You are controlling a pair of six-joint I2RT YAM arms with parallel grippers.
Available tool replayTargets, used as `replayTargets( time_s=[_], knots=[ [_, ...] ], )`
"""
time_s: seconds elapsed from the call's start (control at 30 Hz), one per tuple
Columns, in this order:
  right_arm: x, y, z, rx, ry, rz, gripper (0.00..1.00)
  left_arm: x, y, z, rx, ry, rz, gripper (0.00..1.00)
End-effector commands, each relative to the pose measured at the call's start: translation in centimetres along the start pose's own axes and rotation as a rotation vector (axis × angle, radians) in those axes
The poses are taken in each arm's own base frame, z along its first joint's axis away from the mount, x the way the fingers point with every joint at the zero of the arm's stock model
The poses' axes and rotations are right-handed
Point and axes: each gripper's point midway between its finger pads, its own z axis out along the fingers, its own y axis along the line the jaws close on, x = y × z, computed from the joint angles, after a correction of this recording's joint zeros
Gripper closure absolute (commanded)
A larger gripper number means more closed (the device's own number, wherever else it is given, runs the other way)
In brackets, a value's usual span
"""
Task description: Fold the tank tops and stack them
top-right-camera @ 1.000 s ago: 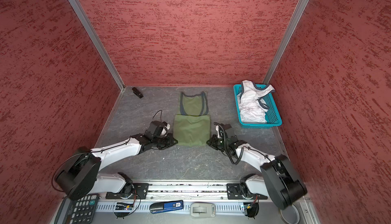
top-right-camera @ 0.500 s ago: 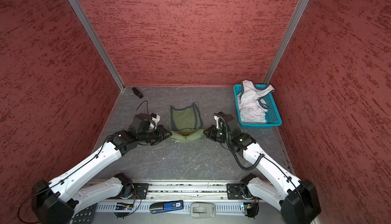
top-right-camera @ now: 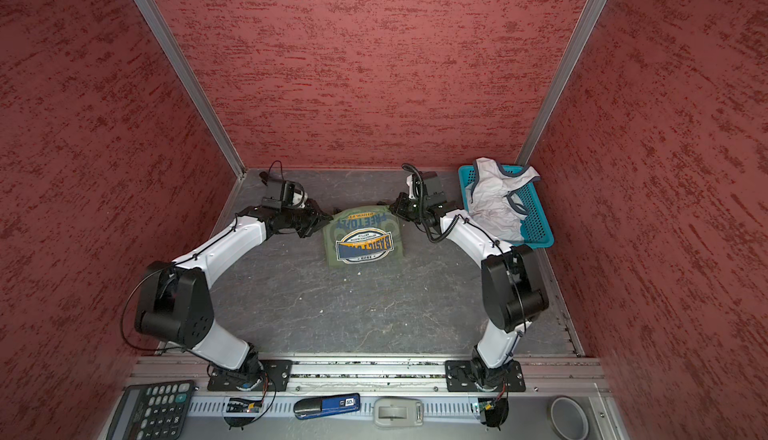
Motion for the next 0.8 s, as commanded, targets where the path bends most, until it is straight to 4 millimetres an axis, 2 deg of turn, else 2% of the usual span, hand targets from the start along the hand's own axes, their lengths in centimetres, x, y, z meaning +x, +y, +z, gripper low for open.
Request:
replayTargets(
  time_s=[0.0, 0.13, 0.27, 0.37, 0.47, 0.53, 0.57, 0.6, 0.67, 0.77],
  knots=[
    [-3.5, 1.9, 0.5, -0.063, -0.051, -0.074, 1.00, -2.7, -1.8, 0.8, 0.059, -0.010, 0.002, 0.89],
    [-6.1, 1.0, 2.9, -0.064, -0.055, -0.065, 1.00, -5.5, -1.4, 2.6, 0.032, -0.022, -0.028, 0.87],
    [-7.6, 0.4, 5.3, -0.078, -0.050, -0.068, 1.00, -7.9, -0.7, 4.6, 0.022, -0.021, -0.066, 0.85],
    [-8.4, -1.1, 7.3, -0.060, -0.048, -0.065, 0.99, -9.5, 0.3, 6.0, -0.014, -0.036, -0.087, 0.79],
    [-9.6, -2.8, 9.3, -0.046, -0.049, -0.053, 0.87, -10.9, 1.4, 7.3, -0.046, -0.048, -0.112, 0.67],
    [-10.6, -3.4, 10.3, -0.039, -0.054, -0.061, 0.78, -11.8, 2.0, 7.6, -0.066, -0.065, -0.125, 0.55],
    [-11.1, -3.7, 10.6, -0.025, -0.051, -0.066, 0.70, -12.5, 2.0, 7.5, -0.074, -0.079, -0.128, 0.48],
    [-11.7, -4.0, 10.8, -0.004, -0.050, -0.075, 0.60, -13.2, 2.0, 7.2, -0.086, -0.098, -0.123, 0.43],
    [-12.8, -4.2, 10.6, 0.051, -0.056, -0.097, 0.46, -14.2, 1.9, 6.1, -0.117, -0.142, -0.097, 0.33],
    [-13.0, -3.9, 9.5, 0.100, -0.055, -0.139, 0.40, -14.1, 0.9, 4.0, -0.151, -0.196, -0.009, 0.25]
  ],
)
